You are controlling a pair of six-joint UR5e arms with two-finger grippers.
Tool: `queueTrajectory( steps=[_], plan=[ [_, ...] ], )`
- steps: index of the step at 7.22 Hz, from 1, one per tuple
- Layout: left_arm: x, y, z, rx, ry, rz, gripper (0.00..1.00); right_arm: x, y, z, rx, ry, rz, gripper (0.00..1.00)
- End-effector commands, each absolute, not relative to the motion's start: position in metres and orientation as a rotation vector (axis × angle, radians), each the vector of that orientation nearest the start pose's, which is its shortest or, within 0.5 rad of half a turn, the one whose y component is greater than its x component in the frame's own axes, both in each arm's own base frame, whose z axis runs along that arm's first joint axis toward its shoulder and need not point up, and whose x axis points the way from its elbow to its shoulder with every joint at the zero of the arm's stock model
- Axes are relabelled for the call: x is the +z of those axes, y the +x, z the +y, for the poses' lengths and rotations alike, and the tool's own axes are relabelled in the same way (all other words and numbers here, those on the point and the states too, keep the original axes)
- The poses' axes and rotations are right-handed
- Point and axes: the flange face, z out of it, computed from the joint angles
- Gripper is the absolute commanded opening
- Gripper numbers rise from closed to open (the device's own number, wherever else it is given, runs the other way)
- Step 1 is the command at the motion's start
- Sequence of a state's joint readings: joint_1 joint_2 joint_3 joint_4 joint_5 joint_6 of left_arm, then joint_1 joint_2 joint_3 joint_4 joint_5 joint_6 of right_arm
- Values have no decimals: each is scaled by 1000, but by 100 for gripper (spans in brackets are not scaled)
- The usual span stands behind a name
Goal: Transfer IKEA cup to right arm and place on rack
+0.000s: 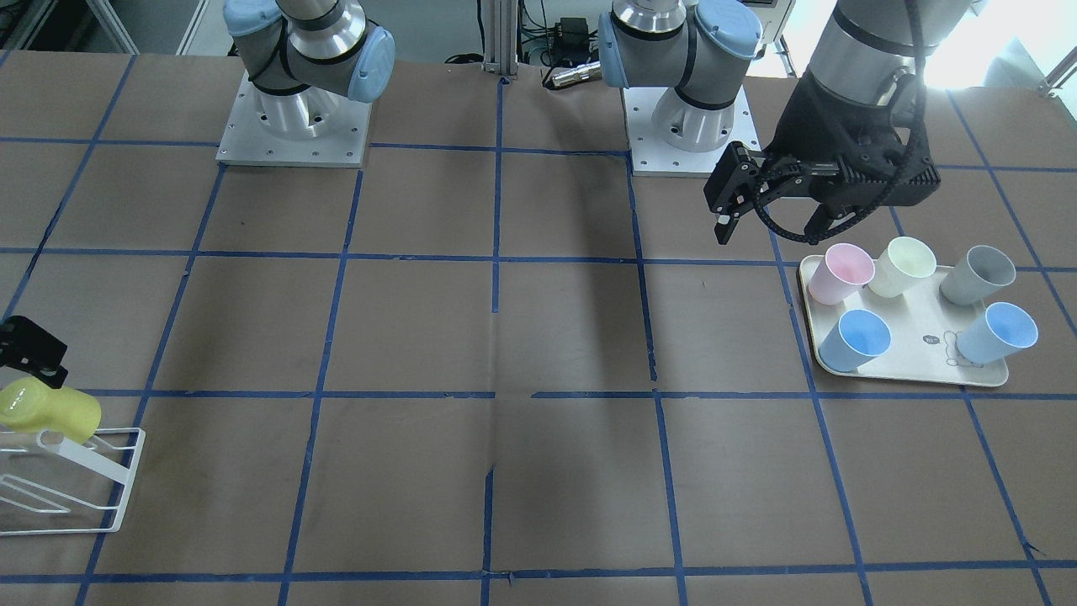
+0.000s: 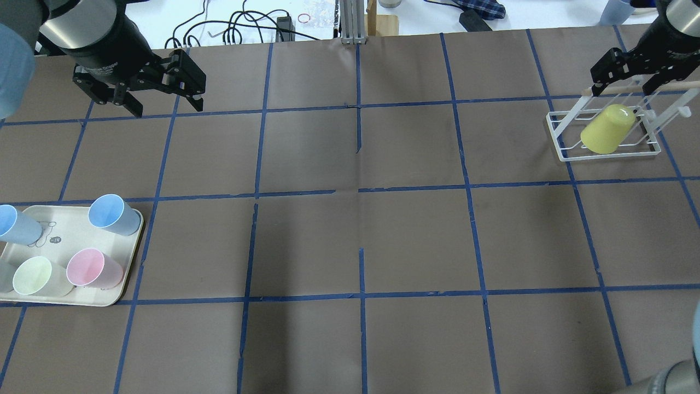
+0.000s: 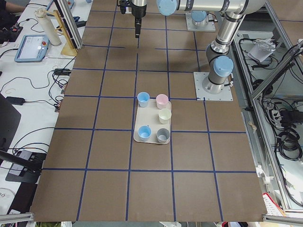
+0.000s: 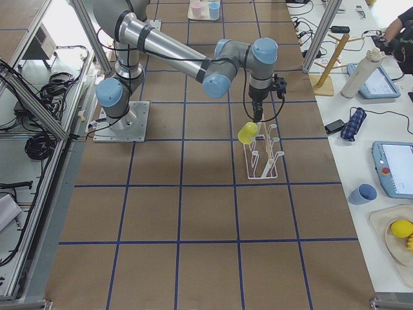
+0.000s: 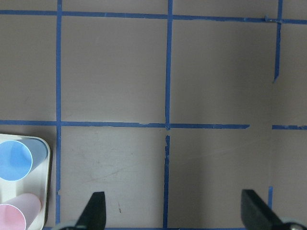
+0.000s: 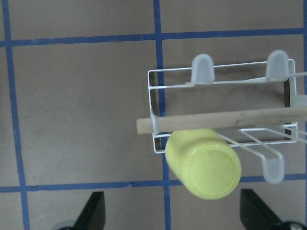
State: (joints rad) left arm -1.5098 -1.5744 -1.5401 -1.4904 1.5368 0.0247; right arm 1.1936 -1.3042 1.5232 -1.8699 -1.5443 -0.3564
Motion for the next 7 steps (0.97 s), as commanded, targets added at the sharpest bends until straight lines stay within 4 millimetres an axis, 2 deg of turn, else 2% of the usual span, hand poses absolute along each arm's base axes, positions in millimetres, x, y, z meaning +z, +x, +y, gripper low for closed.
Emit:
queueTrajectory(
  steps=[1, 2, 3, 4, 6, 7],
  plan=[
    [511, -106, -514, -182, -53, 3165, 100, 444, -26, -584, -128, -85, 3128, 100],
    [510, -106, -512, -177, -53, 3167, 100, 474, 6, -566, -127, -136, 3132, 100],
    [509, -106, -512, -175, -53, 3167, 100, 493, 37, -546, -76, -187, 3125, 100],
    [510, -106, -512, -180, -53, 3167, 100, 502, 65, -537, -91, -131, 3123, 100],
    [509, -107, -512, -178, -52, 3173, 100, 508, 135, -518, -96, -120, 3159, 100],
    [509, -107, -510, -178, -52, 3173, 100, 499, 148, -517, -71, -130, 3192, 100]
  ],
)
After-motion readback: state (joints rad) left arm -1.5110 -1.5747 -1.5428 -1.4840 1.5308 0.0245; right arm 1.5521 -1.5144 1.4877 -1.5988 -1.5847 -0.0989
